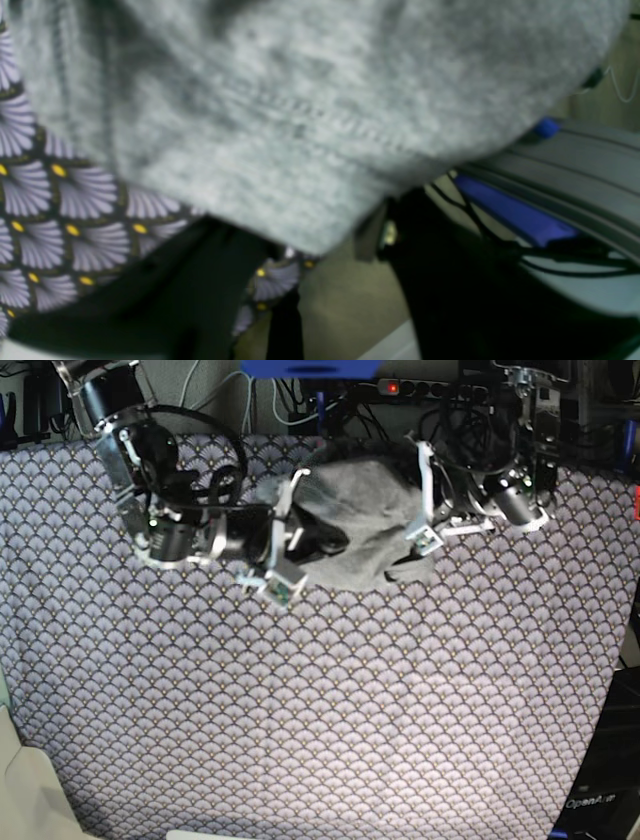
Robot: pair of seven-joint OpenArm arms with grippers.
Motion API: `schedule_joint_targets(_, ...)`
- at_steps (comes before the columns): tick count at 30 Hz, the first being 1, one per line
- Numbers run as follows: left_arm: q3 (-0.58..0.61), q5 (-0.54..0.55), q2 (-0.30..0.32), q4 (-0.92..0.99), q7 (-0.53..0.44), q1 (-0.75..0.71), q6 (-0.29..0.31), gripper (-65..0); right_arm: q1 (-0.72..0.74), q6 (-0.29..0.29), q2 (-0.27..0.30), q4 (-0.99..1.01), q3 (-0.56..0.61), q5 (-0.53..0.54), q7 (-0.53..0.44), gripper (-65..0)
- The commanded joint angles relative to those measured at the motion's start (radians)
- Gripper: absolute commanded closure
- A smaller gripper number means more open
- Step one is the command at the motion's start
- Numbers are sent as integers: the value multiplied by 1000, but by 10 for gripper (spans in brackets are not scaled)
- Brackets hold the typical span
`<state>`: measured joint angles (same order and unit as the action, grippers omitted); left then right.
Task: Fold the T-shirt properly
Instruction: 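Lower the rolled grey bundle onto the cloth and open both grippers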
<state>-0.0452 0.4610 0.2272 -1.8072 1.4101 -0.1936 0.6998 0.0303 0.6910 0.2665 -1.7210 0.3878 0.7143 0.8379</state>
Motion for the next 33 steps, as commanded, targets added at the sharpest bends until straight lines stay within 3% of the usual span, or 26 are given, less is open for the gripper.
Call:
schedule_joint_targets(1, -5, 14, 4, -18, -14, 16, -2, -197, 18, 7, 4, -17, -26, 20, -21, -19)
schedule_joint_targets(7, -69, 20, -5, 20, -14, 56, -2, -184, 23, 7, 46, -14, -134, 20, -19, -19)
schedule_joint_targets(12, -89, 15, -16, 177, -14, 130, -2, -11, -16, 7, 76, -10, -234, 20, -24, -18)
schedule_joint_targets(13, -88, 15, -24, 198, -14, 142, -2, 0, -25, 7, 80, -9, -254, 20, -27, -18)
schedule_joint_targets(19, -81, 15, -64, 281, -14, 228, -2, 0, -68, 7, 101, -9, -330, 20, -29, -18)
schedule_joint_targets(26, -80, 14, -124, 312, -14, 363, -2, 0, -88, 7, 136, -7, -338, 20, -29, -18)
schedule_joint_targets(33, -84, 15, -119, 306, -14, 486, -2, 0, -102, 7, 159, -7, -339, 18, -30, -18)
